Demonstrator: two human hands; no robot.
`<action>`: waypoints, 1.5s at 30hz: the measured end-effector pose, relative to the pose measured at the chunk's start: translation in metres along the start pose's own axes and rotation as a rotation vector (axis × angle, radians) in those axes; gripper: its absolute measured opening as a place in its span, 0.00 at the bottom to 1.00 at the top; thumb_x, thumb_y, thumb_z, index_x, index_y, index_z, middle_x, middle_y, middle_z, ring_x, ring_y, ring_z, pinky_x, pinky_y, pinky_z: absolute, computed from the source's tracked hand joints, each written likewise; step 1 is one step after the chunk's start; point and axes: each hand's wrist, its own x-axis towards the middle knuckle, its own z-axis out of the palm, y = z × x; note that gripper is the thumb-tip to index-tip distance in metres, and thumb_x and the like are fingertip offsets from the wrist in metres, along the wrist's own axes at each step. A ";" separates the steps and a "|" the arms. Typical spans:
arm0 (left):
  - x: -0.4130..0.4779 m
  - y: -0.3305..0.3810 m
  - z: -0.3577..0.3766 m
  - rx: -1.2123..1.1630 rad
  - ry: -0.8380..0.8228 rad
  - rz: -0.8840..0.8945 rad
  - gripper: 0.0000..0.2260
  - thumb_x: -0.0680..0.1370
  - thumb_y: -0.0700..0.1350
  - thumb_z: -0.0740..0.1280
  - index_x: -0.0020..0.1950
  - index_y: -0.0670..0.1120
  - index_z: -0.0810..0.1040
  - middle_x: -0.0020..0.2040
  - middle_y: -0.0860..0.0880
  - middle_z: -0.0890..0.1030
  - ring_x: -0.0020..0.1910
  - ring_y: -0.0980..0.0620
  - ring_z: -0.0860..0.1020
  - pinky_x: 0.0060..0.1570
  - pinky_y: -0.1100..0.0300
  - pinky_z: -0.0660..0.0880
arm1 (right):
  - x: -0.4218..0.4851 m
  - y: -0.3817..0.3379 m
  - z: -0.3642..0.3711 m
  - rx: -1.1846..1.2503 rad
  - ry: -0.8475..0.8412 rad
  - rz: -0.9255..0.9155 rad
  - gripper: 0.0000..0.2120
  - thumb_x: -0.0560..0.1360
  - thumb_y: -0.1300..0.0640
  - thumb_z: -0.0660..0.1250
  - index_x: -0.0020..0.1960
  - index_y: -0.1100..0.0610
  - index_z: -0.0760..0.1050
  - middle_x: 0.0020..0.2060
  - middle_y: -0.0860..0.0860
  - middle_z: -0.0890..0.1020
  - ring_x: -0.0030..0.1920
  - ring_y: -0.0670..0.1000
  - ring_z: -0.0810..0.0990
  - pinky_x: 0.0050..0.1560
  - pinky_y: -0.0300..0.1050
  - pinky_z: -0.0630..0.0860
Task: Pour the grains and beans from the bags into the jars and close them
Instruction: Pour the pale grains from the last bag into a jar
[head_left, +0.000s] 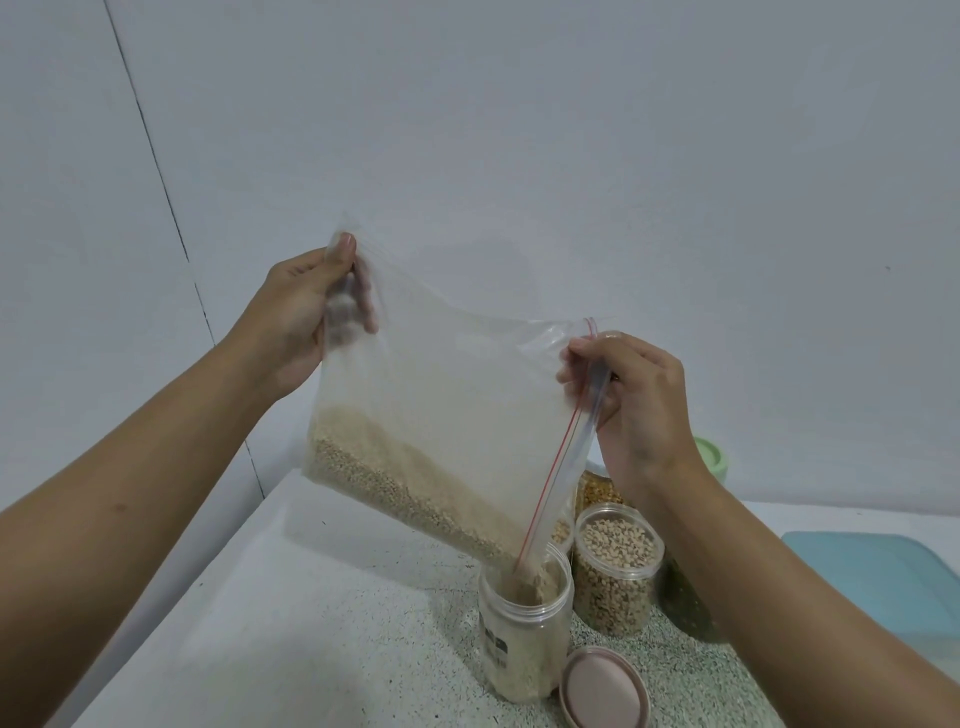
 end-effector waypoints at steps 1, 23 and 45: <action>0.000 0.000 0.000 0.001 0.000 -0.001 0.20 0.84 0.54 0.62 0.36 0.47 0.80 0.31 0.45 0.79 0.31 0.48 0.77 0.51 0.47 0.69 | 0.000 0.000 0.000 -0.003 -0.002 -0.001 0.11 0.76 0.69 0.67 0.36 0.61 0.80 0.31 0.54 0.81 0.34 0.51 0.78 0.36 0.40 0.74; -0.004 0.004 0.000 0.008 0.009 -0.013 0.20 0.84 0.53 0.62 0.37 0.45 0.79 0.31 0.45 0.79 0.32 0.48 0.77 0.49 0.51 0.73 | 0.000 0.001 0.003 0.002 0.002 -0.015 0.10 0.76 0.69 0.66 0.36 0.64 0.79 0.30 0.54 0.80 0.32 0.50 0.77 0.34 0.39 0.73; -0.005 -0.001 -0.002 -0.023 0.012 -0.012 0.20 0.84 0.53 0.63 0.35 0.48 0.81 0.33 0.45 0.79 0.31 0.48 0.78 0.45 0.52 0.74 | 0.003 -0.001 0.002 -0.018 0.016 -0.031 0.09 0.76 0.69 0.65 0.37 0.65 0.78 0.30 0.53 0.80 0.32 0.50 0.78 0.34 0.41 0.72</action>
